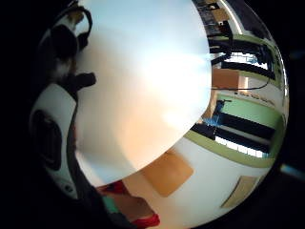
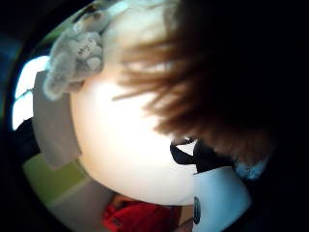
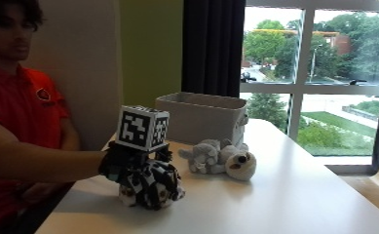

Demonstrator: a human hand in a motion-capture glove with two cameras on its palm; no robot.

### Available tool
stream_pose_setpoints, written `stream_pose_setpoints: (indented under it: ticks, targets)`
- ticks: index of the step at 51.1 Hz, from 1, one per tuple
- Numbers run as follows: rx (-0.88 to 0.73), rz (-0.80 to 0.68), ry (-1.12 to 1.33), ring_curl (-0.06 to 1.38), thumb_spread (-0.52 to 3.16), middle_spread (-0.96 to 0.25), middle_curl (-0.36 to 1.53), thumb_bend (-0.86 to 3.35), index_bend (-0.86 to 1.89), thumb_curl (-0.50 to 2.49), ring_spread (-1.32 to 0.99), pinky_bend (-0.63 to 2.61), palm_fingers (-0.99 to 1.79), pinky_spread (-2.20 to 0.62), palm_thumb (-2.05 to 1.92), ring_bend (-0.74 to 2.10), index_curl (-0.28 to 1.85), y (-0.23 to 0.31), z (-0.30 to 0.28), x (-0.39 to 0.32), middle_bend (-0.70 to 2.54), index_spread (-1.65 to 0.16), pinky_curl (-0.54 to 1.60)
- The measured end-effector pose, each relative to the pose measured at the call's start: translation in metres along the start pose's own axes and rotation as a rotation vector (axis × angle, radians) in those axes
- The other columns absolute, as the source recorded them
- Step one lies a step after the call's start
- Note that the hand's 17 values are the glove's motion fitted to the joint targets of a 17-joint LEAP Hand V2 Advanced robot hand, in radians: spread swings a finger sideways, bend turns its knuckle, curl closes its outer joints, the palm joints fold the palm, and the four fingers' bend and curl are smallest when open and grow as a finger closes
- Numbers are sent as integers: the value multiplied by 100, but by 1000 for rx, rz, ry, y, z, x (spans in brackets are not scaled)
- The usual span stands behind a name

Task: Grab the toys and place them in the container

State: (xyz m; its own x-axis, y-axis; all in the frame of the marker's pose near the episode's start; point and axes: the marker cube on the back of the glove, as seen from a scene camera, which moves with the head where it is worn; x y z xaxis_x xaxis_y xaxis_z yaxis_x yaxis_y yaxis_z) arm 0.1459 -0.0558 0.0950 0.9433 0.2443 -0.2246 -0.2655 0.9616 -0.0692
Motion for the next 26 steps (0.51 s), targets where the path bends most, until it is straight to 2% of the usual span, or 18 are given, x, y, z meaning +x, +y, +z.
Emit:
stream_pose_setpoints:
  ticks: [1, 6, 9, 10, 13, 14, 15, 17, 26]
  targets:
    - [30, 9, 6, 35, 134, -13, 11, 15, 17, 38, -22, 137, 57, -33, 40, 98, 22, -2, 0, 0, 23, -44, 41]
    - [170, 42, 2, 35, 129, -21, 17, 17, 15, 44, -31, 124, 72, -39, 49, 99, 22, -9, 1, 3, 35, -44, 37]
    - [202, 37, -11, 37, 119, -26, 21, 16, 19, 48, -36, 116, 87, -41, 53, 102, 24, -12, 1, 6, 44, -44, 35]
    - [205, 33, -17, 36, 121, -26, 19, 16, 14, 48, -36, 119, 77, -42, 52, 98, 22, -13, 0, 7, 39, -44, 35]
    - [205, 18, -42, 38, 108, -31, 24, 15, 22, 53, -39, 107, 103, -44, 56, 104, 25, -17, -3, 11, 51, -46, 32]
    - [203, 16, -50, 38, 105, -32, 25, 15, 23, 54, -40, 104, 105, -44, 57, 103, 25, -18, -4, 12, 53, -46, 31]
    - [200, 16, -57, 37, 105, -33, 24, 14, 19, 54, -40, 107, 96, -45, 57, 101, 25, -18, -5, 13, 49, -46, 32]
    - [198, 16, -73, 40, 99, -35, 27, 14, 25, 57, -41, 100, 111, -45, 59, 104, 29, -18, -9, 13, 56, -47, 31]
    - [254, -28, -163, 42, 80, -39, 33, 12, 31, 67, -42, 92, 117, -46, 63, 105, 36, -15, -43, -4, 65, -48, 32]
